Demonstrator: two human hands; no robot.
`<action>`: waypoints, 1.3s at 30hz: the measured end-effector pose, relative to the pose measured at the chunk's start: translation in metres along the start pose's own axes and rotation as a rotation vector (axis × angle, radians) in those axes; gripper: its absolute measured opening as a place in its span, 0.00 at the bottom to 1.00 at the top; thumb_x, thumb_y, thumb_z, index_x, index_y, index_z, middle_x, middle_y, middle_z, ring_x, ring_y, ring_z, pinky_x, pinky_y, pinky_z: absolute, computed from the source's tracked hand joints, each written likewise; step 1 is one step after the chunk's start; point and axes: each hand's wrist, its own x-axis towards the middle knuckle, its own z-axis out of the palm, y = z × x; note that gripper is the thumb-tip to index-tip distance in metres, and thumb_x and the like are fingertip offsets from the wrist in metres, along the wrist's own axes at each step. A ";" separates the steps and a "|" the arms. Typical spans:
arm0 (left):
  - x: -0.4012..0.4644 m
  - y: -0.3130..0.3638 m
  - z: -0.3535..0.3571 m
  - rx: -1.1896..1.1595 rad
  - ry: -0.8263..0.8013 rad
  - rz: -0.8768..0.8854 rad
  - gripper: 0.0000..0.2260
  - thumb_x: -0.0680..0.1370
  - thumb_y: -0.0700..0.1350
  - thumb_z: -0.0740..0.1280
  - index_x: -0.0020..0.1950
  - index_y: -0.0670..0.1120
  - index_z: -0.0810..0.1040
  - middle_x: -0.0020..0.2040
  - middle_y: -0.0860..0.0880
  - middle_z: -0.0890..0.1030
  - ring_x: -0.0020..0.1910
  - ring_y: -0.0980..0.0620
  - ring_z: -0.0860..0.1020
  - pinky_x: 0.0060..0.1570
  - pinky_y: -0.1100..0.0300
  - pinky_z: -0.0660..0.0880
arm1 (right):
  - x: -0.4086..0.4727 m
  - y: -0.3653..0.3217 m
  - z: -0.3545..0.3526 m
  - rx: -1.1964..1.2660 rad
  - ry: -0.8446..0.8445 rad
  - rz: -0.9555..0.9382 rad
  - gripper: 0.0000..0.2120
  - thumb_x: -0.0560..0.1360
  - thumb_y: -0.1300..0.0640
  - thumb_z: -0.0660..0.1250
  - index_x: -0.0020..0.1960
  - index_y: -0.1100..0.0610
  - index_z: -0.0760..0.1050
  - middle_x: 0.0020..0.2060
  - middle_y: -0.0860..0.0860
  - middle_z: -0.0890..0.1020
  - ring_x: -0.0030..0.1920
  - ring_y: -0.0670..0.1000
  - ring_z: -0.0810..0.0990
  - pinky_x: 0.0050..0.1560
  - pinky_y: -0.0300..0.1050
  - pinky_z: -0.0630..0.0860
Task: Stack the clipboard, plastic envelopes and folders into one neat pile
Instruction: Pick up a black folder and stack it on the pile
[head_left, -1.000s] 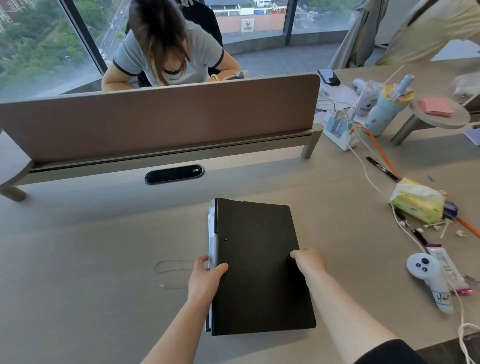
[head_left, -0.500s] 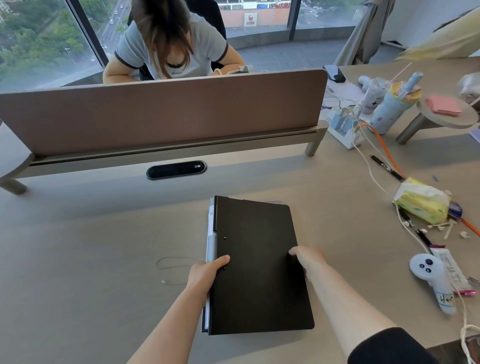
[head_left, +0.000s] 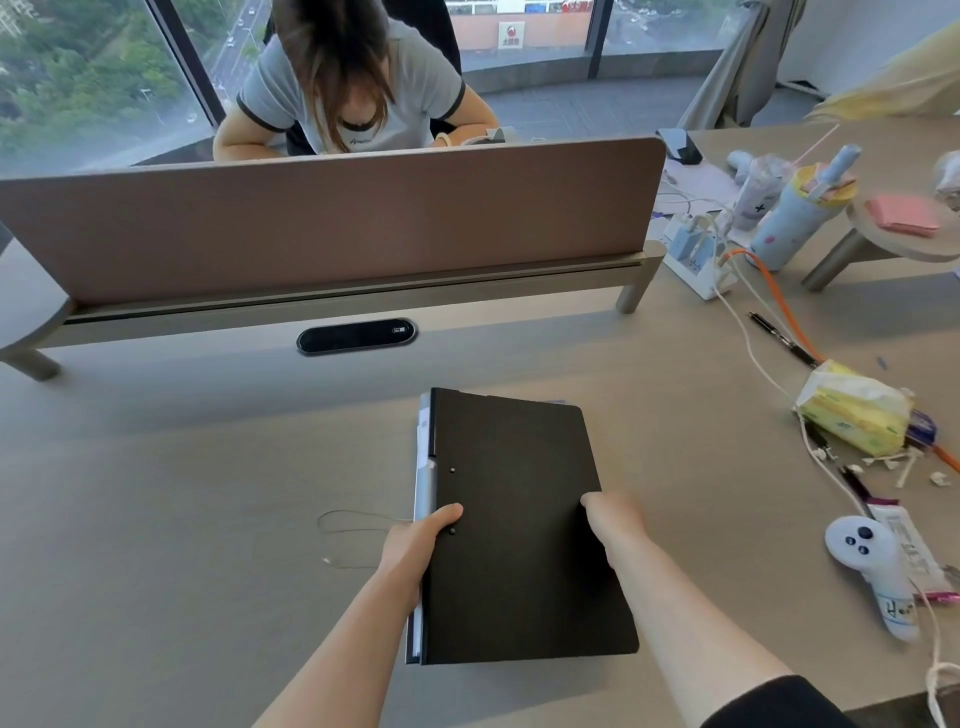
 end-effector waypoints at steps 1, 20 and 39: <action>-0.001 0.000 0.000 -0.007 0.002 0.007 0.18 0.69 0.50 0.78 0.50 0.38 0.83 0.42 0.40 0.87 0.44 0.40 0.85 0.50 0.46 0.83 | -0.001 0.000 0.000 0.006 -0.006 -0.015 0.04 0.74 0.62 0.62 0.47 0.61 0.74 0.41 0.55 0.77 0.35 0.55 0.74 0.35 0.44 0.69; -0.053 0.010 -0.153 -0.103 0.243 0.279 0.20 0.73 0.59 0.72 0.51 0.42 0.79 0.49 0.36 0.84 0.49 0.38 0.84 0.54 0.40 0.81 | -0.089 -0.049 0.123 0.023 -0.209 -0.347 0.09 0.78 0.51 0.62 0.51 0.54 0.77 0.46 0.50 0.82 0.46 0.55 0.81 0.51 0.52 0.78; -0.056 0.003 -0.492 -0.096 0.332 0.389 0.08 0.79 0.54 0.67 0.53 0.52 0.79 0.48 0.44 0.84 0.46 0.46 0.84 0.42 0.53 0.81 | -0.277 -0.078 0.410 0.051 -0.355 -0.375 0.07 0.78 0.53 0.62 0.49 0.55 0.76 0.45 0.52 0.82 0.46 0.55 0.81 0.46 0.49 0.76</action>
